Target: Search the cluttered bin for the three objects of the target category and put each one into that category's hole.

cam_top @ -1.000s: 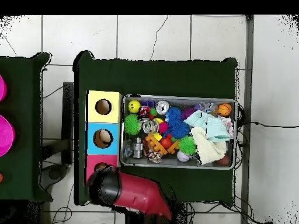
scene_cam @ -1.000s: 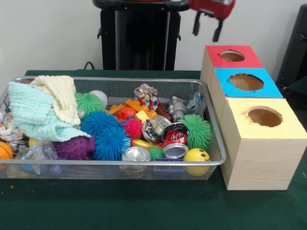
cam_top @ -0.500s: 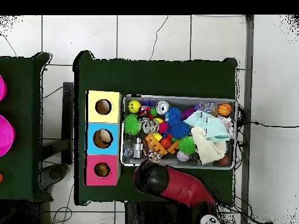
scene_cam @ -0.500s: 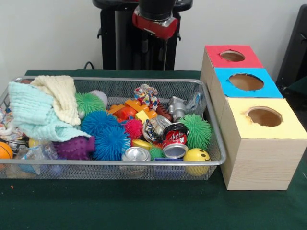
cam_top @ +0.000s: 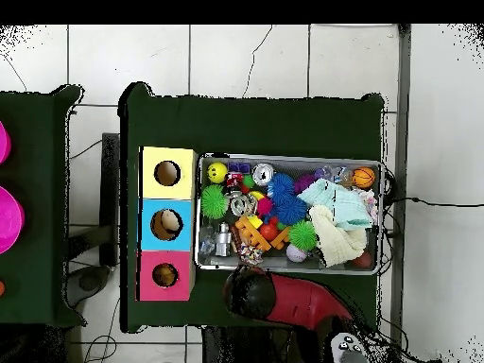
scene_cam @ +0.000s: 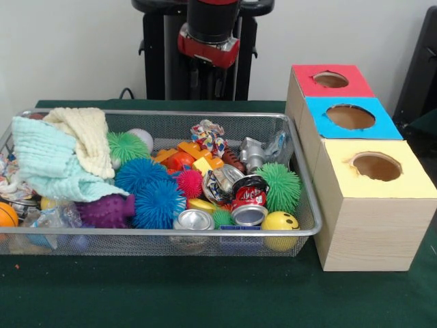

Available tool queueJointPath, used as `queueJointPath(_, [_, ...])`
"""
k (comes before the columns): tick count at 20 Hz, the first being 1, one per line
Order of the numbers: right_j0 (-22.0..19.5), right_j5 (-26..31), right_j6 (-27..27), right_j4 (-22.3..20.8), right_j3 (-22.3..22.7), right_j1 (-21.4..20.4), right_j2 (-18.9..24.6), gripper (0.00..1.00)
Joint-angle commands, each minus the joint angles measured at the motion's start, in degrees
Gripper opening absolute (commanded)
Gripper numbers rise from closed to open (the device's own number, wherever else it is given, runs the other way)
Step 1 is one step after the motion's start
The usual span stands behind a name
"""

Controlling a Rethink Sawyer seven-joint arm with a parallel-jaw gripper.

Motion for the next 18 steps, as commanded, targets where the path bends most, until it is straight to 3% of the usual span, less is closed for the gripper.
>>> queueJointPath(1, [-0.77, -4.11, -2.42, -5.63, -6.51, 2.63, 6.43, 1.00])
queueJointPath(18, [-1.09, -4.13, -0.07, -9.04, -7.36, 3.02, 6.92, 1.00])
